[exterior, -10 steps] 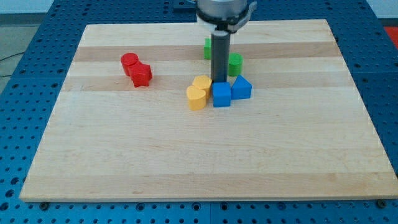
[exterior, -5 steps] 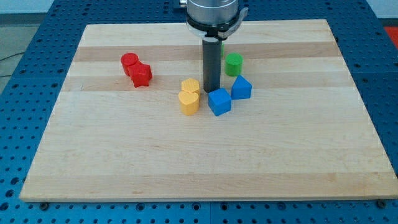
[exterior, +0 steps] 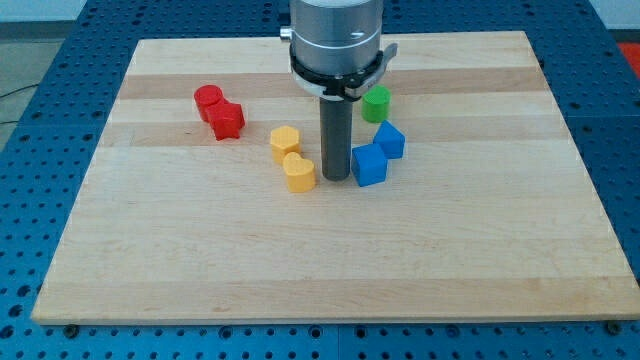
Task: Place the yellow hexagon right to the red star
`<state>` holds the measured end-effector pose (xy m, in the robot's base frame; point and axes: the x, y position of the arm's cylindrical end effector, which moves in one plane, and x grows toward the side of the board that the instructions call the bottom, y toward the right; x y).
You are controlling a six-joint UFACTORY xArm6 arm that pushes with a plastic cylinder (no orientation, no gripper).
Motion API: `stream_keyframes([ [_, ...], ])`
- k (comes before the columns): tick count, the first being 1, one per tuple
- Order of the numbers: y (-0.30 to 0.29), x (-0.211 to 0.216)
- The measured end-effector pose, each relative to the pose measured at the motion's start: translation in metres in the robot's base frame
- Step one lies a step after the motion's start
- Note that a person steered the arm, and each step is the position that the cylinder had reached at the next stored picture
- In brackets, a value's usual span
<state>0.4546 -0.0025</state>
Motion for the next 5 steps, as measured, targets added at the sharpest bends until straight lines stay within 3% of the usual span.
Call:
stream_keyframes([
  [5,-0.043,-0.002],
])
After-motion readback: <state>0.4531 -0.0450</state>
